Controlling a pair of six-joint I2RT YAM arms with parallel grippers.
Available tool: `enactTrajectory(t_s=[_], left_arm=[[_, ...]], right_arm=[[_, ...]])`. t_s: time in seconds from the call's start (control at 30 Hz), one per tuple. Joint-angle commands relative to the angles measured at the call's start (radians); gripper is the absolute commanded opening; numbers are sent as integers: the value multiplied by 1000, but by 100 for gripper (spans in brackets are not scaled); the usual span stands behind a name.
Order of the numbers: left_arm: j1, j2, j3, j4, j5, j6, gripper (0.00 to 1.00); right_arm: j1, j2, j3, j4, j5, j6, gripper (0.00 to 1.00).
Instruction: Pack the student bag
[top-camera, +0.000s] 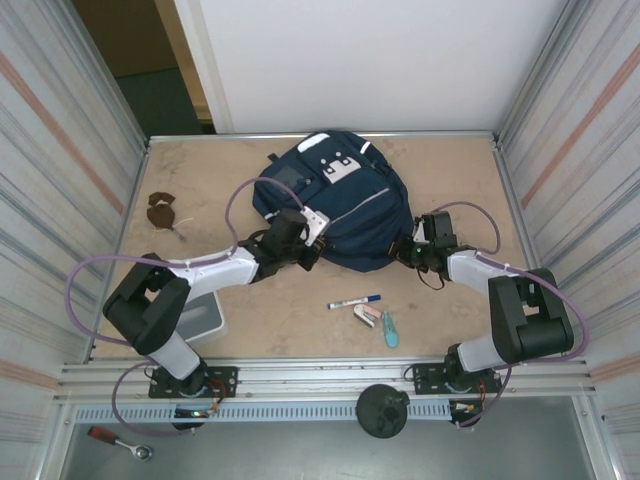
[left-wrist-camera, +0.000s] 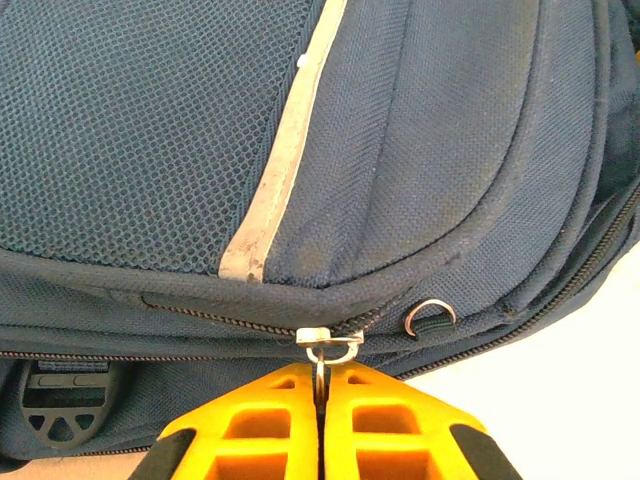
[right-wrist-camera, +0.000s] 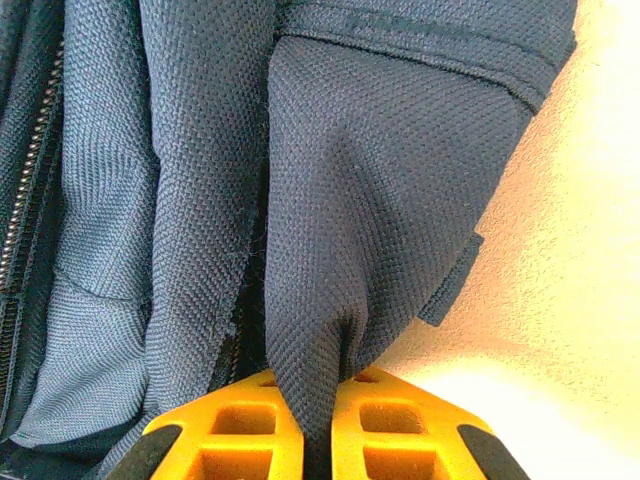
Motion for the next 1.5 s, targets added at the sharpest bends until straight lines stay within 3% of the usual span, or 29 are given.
enactTrajectory(t_s=[0.0, 0.27, 0.4, 0.53, 0.63, 0.83, 0.97, 1.2, 1.47], left_arm=[[47, -38, -25, -32, -10, 6, 0], [113, 74, 84, -69, -101, 39, 4], [112, 47, 75, -67, -118, 39, 34], [112, -54, 23, -69, -97, 5, 55], [111, -144, -29, -51, -65, -33, 61], [97, -218, -80, 66, 63, -57, 71], [27, -111, 43, -7, 33, 35, 75], [-111, 150, 348, -178, -125, 246, 84], [-131, 396, 628, -310, -219, 309, 85]], right_arm=[[-20, -26, 7, 10, 53, -28, 0], [-20, 24, 76, -56, -13, -105, 2], [-19, 23, 86, -68, -23, -110, 4], [-1, 3, 83, -95, -10, -110, 18], [25, -57, 72, -156, 83, -113, 39], [127, -239, 20, -248, 302, -103, 56], [145, -307, -3, -238, 357, -95, 60], [144, -350, -31, -225, 394, -93, 63], [148, -392, -75, -237, 369, -72, 64]])
